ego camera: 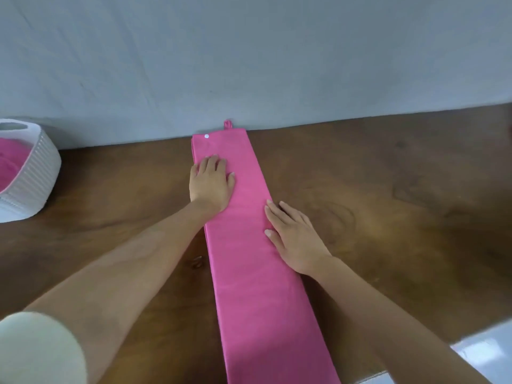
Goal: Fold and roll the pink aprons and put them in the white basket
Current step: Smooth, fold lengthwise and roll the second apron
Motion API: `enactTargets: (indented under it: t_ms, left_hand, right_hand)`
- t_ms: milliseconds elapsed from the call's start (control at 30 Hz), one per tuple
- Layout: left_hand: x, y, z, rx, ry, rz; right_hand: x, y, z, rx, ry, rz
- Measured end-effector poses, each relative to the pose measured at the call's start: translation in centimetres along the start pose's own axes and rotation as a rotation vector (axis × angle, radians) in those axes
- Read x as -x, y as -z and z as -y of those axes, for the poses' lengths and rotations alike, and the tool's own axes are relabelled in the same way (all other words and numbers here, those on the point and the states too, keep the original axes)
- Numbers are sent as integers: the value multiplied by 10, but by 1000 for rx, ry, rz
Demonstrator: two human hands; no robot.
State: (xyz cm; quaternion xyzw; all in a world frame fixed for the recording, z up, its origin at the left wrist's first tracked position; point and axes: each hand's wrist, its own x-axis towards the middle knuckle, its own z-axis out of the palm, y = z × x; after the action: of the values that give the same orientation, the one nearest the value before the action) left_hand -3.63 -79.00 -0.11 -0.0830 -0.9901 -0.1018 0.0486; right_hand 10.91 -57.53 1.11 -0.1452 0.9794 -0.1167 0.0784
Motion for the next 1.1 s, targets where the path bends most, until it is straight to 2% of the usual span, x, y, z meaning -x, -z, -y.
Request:
enactTargets:
  t_ms: [67, 167, 267, 467, 633, 800, 1000, 1100]
  left_hand:
    - [0, 3, -2, -49, -107, -22]
    - [2, 5, -1, 32, -409, 76]
    - [5, 9, -2, 146, -523, 179]
    - [19, 1, -9, -49, -522, 308]
    - [21, -3, -5, -58, -511, 269]
    - [22, -4, -6, -55, -520, 236]
    - [22, -3, -6, -35, -509, 225]
    - [21, -3, -6, -6, -488, 211]
  right_hand:
    - [30, -4, 7, -7, -33, 11]
    - [72, -11, 18, 2, -89, -2]
    - [104, -21, 27, 37, -154, -33]
    - [153, -42, 42, 31, -292, -106]
    - [186, -54, 62, -7, -424, -180]
    - [208, -62, 80, -171, -609, -348]
    - [218, -52, 83, -112, -627, -315]
    - [224, -44, 81, -115, -691, -365]
